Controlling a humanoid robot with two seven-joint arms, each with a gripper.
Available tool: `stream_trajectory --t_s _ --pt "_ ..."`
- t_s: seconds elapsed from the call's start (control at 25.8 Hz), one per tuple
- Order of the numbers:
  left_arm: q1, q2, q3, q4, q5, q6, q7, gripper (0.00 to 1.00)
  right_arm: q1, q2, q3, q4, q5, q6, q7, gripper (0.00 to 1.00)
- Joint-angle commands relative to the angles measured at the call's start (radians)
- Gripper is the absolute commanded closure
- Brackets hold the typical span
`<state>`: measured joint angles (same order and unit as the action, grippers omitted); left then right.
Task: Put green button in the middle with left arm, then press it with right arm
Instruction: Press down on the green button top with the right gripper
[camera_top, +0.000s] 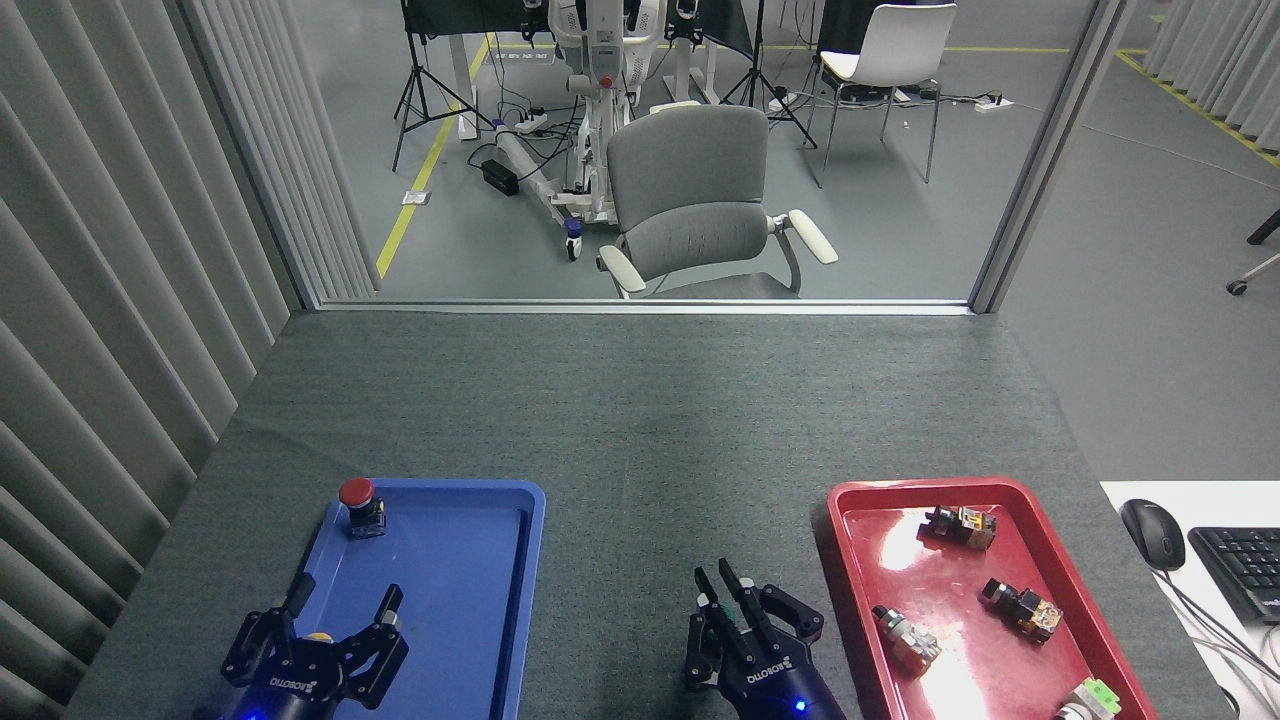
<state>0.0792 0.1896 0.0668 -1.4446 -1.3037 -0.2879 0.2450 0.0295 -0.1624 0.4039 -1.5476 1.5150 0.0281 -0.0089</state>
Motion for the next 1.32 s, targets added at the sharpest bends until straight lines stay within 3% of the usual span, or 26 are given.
stream_trajectory --t_s 0.0,0.19,1.28 --pt "0.004 -0.001 0.033 0.001 -0.002 -0.022 -0.003 0.01 -0.002 0.004 0.006 0.017 0.002 0.0 0.015 0.93" --pt "0.001 -0.001 0.038 0.01 -0.008 -0.017 -0.006 0.01 -0.003 0.004 0.009 0.037 0.001 -0.004 0.023 0.99" --pt "0.022 -0.007 0.082 0.007 -0.002 -0.028 -0.006 0.01 -0.033 0.006 0.058 0.167 -0.018 0.044 0.037 0.97"
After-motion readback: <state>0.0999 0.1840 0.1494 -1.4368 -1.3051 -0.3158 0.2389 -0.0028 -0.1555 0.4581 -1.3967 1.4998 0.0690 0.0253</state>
